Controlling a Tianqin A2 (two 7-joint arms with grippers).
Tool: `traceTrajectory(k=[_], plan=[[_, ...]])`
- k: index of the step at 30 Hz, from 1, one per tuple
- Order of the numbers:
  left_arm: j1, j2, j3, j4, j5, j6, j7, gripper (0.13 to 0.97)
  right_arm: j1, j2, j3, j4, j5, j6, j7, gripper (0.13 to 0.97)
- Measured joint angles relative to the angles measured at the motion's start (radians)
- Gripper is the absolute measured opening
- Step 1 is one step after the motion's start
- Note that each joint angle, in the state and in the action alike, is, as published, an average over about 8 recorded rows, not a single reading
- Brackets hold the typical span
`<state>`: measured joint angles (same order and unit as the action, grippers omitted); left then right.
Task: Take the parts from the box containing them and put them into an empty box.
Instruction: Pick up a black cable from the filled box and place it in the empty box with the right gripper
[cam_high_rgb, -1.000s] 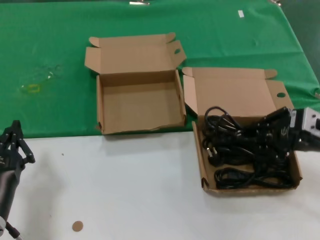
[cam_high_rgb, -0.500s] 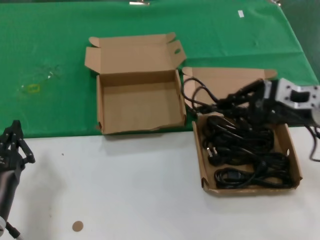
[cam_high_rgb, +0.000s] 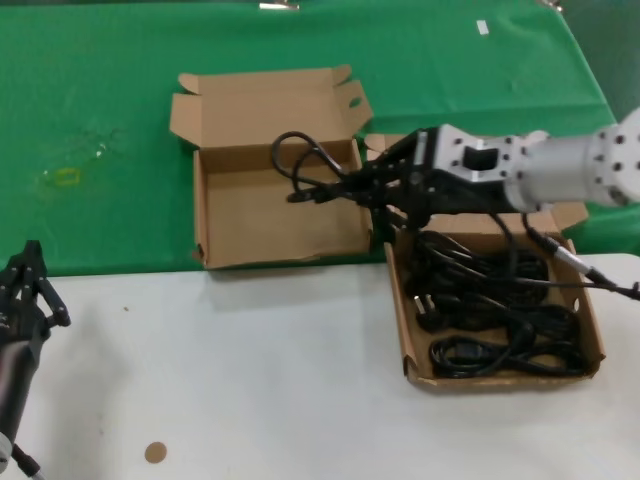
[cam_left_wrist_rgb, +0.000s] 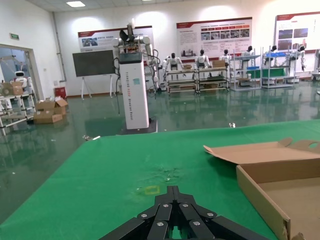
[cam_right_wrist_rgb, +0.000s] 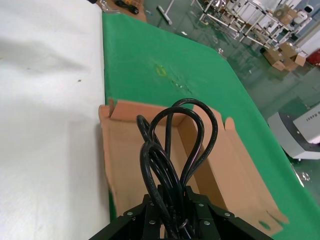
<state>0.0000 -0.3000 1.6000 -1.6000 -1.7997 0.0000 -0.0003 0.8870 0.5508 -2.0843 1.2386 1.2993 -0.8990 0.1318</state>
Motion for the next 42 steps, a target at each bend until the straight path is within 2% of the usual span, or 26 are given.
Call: traceTrajectory(k=[20, 42], plan=[[0.0, 0.0, 0.0, 0.0, 0.0, 0.0, 0.0, 0.144, 0.123, -0.254, -0.07, -0.227, -0.103, 0.085, -0.018, 0.223], [0.0, 0.0, 0.0, 0.0, 0.0, 0.0, 0.0, 0.144, 0.168, -0.324, -0.072, -0.413, -0.126, 0.157, -0.087, 0.241]])
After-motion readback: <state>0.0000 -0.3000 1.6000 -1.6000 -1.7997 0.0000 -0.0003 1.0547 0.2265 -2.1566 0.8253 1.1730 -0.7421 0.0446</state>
